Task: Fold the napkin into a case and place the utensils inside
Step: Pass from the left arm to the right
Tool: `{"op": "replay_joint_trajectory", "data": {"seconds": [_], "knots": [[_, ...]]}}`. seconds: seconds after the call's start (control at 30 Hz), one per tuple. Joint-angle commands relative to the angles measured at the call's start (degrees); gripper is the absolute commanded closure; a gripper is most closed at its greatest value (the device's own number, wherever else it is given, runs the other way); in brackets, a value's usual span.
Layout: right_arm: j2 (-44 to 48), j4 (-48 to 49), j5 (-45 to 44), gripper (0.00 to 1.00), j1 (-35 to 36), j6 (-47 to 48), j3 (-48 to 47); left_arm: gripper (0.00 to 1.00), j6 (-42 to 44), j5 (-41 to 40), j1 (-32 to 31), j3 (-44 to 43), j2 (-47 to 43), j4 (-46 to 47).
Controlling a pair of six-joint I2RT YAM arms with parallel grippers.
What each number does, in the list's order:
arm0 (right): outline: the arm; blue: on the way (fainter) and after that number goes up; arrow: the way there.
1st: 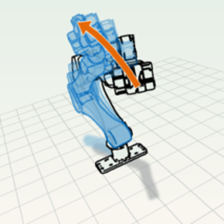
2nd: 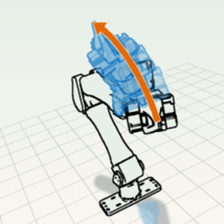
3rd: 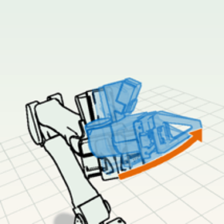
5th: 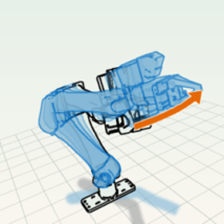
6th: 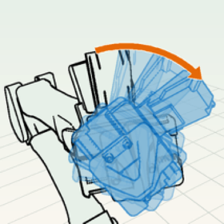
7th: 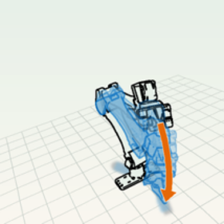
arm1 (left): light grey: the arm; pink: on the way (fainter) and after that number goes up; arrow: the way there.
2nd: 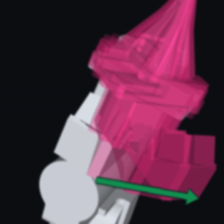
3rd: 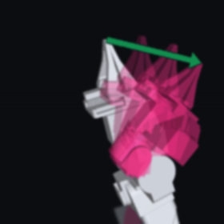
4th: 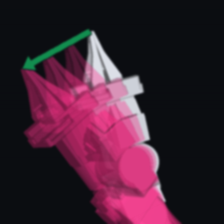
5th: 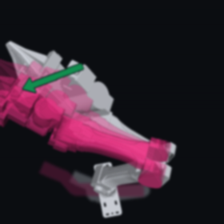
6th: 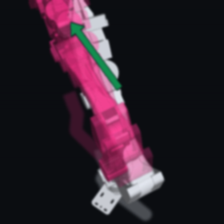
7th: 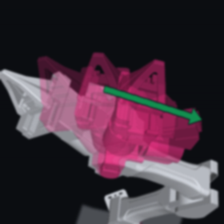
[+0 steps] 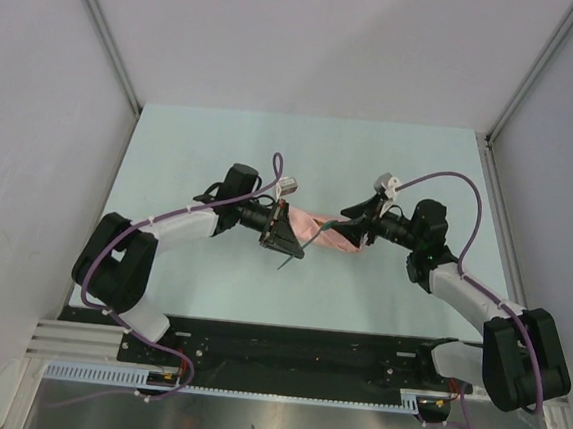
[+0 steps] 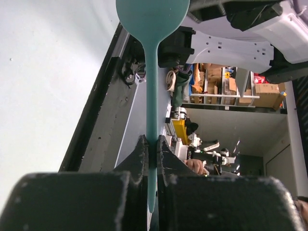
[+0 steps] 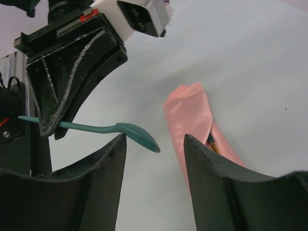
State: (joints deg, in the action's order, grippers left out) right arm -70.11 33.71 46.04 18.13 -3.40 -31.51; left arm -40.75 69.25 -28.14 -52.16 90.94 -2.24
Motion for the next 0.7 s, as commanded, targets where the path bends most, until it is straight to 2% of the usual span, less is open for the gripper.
{"op": "replay_joint_trajectory", "data": {"seconds": [0.0, 0.07, 0.17, 0.2, 0.27, 0.3, 0.4, 0.43, 0.47, 0.5, 0.53, 0.6, 0.63, 0.67], "knots": [[-1.0, 4.9, 5.7, 0.45, 1.0, 3.2, -2.7, 1.00, -1.3, 3.5, 0.4, 0.0, -0.4, 4.3], [-1.8, 4.3, 7.0, 0.47, 1.2, 3.2, -3.1, 1.00, -1.3, 3.7, 0.4, 0.0, -0.5, 4.5], [-2.6, 4.2, 7.4, 0.57, 1.6, 3.2, -3.4, 1.00, -2.0, 4.0, 0.4, -0.1, -0.7, 5.1], [-2.8, 4.0, 7.5, 0.68, 1.8, 3.1, -4.0, 1.00, -2.2, 4.5, 0.4, 0.0, -0.6, 5.3], [-3.7, 2.1, 7.6, 0.83, 2.3, 3.2, -5.1, 1.00, -2.8, 4.7, 0.4, 0.1, -0.8, 6.2], [-4.0, 1.4, 7.6, 0.97, 2.3, 3.2, -6.2, 1.00, -2.8, 4.9, 0.4, -0.1, -0.9, 6.3], [-3.9, -1.1, 4.2, 1.00, 1.9, -0.4, -6.9, 0.84, -1.4, 3.0, 1.4, -2.1, -1.4, 2.8], [-3.8, -2.6, 4.2, 1.00, 1.6, -1.6, -6.9, 0.70, -0.1, -2.7, 3.4, -2.7, -2.2, 0.7], [-3.2, -4.0, 4.6, 1.00, 0.7, -2.6, -7.0, 0.65, 1.0, -6.6, 4.6, -3.2, -2.8, -1.5], [-2.8, -5.9, 3.6, 1.00, 0.3, -4.5, -7.1, 0.54, 4.2, -12.5, 5.7, -5.6, -3.3, -7.7], [-2.4, -10.7, 1.5, 1.00, -0.2, -5.4, -7.3, 0.52, 4.5, -22.6, 7.6, -6.5, -3.8, -9.4], [-1.6, -18.0, -1.4, 1.00, -1.3, -6.4, -8.8, 0.52, 1.7, -32.2, 9.1, -6.5, -5.9, -9.1], [-1.6, -27.6, -5.4, 1.00, -1.6, -6.8, -11.7, 0.53, 0.9, -40.0, 9.2, -6.2, -6.5, -8.5], [-2.1, -32.5, -5.3, 1.00, -2.2, -5.4, -13.4, 0.54, 0.4, -42.2, 9.2, -6.5, -6.6, -8.5]]}}
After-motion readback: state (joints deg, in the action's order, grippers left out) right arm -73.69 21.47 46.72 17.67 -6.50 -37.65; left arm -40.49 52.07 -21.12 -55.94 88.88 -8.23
